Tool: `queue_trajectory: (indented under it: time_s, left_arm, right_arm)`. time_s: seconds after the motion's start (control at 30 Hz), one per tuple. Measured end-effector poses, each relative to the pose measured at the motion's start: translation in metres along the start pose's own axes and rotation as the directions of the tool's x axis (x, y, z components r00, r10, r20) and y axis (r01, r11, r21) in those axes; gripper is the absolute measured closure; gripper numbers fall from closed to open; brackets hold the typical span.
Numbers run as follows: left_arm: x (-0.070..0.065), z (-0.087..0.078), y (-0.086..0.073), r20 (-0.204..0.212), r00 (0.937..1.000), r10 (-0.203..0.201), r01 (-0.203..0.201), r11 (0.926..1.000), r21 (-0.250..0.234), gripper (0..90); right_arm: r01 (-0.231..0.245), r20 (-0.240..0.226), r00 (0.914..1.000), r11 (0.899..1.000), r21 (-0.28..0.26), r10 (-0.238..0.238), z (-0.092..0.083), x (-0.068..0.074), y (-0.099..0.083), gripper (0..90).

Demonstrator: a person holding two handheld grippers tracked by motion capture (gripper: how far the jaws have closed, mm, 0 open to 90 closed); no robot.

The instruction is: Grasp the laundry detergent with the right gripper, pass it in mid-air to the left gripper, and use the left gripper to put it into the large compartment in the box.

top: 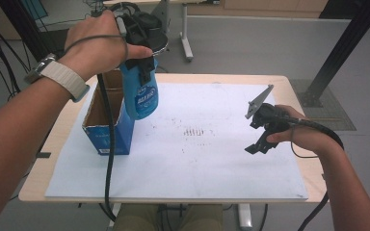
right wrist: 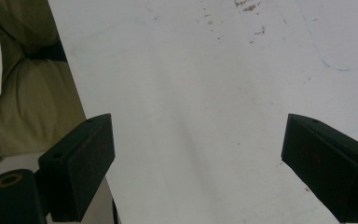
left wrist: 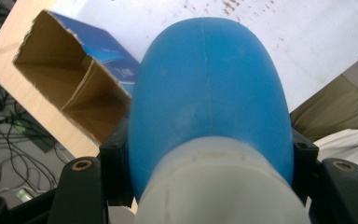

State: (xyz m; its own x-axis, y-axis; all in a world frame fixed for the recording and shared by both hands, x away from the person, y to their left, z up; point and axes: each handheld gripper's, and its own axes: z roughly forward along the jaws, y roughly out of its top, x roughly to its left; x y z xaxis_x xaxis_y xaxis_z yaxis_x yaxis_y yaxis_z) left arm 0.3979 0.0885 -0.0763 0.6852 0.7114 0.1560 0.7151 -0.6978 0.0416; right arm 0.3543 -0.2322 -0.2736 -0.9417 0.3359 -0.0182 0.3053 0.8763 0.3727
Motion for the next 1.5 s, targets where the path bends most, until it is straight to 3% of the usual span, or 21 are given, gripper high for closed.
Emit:
queue_trajectory:
  time_s: [0.2,0.27,0.4,0.57,0.87,1.23,1.37,1.4,1.5]
  left_arm:
    - [0.008,-0.007,-0.005,0.0,0.9962,-0.087,0.087,0.9962,0.002,37.4]
    - [0.011,-0.009,-0.006,0.004,0.9921,-0.126,0.126,0.9921,-0.005,37.4]
    - [0.018,-0.012,-0.007,-0.004,0.9869,-0.161,0.161,0.9868,0.012,37.4]
    - [0.025,-0.014,-0.009,-0.004,0.9751,-0.222,0.222,0.975,0.009,37.4]
    - [0.042,-0.017,-0.015,0.004,0.9471,-0.321,0.321,0.947,0.014,37.4]
    - [0.057,-0.018,-0.019,0.01,0.9158,-0.401,0.401,0.9155,0.034,37.3]
    - [0.064,-0.018,-0.019,0.021,0.8957,-0.444,0.443,0.8957,0.032,37.3]
    - [0.066,-0.017,-0.019,0.02,0.8947,-0.446,0.445,0.8946,0.039,37.4]
    - [0.071,-0.016,-0.019,0.018,0.8836,-0.468,0.467,0.8833,0.041,37.4]
  right_arm:
    - [0.009,-0.003,1.0,1.0,-0.003,-0.009,-0.001,-0.001,-0.001,9.3]
    - [0.011,-0.006,0.9999,1.0,0.0,-0.011,-0.001,-0.002,-0.001,9.3]
    - [0.013,-0.01,0.9999,1.0,-0.009,-0.013,0.0,-0.003,-0.003,9.3]
    - [0.016,-0.008,0.9998,1.0,-0.007,-0.016,0.0,-0.004,-0.005,9.2]
    - [0.015,-0.004,0.9999,1.0,-0.015,-0.015,-0.001,-0.008,-0.008,9.2]
    - [0.006,-0.004,1.0,1.0,-0.02,-0.006,-0.001,-0.01,-0.012,9.2]
    - [0.011,-0.008,0.9999,1.0,-0.02,-0.012,-0.001,-0.01,-0.012,9.2]
    - [0.009,-0.005,0.9999,1.0,-0.02,-0.01,-0.001,-0.011,-0.013,9.2]
    - [0.001,-0.007,1.0,1.0,-0.025,-0.001,0.0,-0.012,-0.014,9.2]
